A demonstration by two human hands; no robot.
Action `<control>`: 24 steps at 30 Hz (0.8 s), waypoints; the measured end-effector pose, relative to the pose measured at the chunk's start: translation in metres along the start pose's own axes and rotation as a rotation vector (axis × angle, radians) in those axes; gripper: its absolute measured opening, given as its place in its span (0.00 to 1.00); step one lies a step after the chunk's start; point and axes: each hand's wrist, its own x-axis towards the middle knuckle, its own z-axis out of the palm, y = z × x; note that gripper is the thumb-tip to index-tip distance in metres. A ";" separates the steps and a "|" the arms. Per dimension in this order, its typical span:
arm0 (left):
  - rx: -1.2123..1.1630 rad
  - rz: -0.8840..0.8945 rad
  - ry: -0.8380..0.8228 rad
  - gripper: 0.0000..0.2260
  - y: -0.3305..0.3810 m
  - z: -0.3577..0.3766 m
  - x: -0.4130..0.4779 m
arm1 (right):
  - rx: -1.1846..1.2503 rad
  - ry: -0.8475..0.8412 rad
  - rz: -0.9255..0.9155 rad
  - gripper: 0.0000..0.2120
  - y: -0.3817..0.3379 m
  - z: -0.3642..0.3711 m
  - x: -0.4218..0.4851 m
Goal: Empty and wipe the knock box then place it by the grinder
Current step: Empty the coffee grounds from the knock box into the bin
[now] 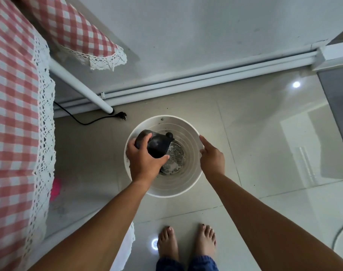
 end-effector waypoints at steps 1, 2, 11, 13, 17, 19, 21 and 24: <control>0.043 0.028 0.012 0.37 0.001 0.002 -0.002 | -0.011 -0.006 0.004 0.29 0.000 0.001 0.001; 0.081 0.049 0.022 0.37 0.002 0.004 -0.005 | -0.016 -0.010 0.009 0.29 0.000 0.001 0.001; 0.380 0.260 0.111 0.39 -0.004 0.016 -0.015 | -0.015 -0.001 -0.004 0.28 0.004 0.007 0.002; 0.467 0.320 0.134 0.40 -0.006 0.017 -0.017 | -0.024 0.008 -0.012 0.28 0.004 0.007 0.001; 0.618 0.417 0.199 0.41 -0.013 0.019 -0.021 | -0.013 0.016 -0.011 0.26 0.004 0.007 0.001; 0.661 0.451 0.244 0.42 -0.014 0.019 -0.023 | -0.001 0.017 -0.012 0.25 0.005 0.009 0.001; 0.676 0.478 0.286 0.42 -0.014 0.017 -0.023 | -0.007 0.013 -0.009 0.26 0.005 0.009 0.002; 0.681 0.510 0.309 0.41 -0.016 0.017 -0.020 | -0.018 0.008 -0.001 0.27 0.005 0.009 0.003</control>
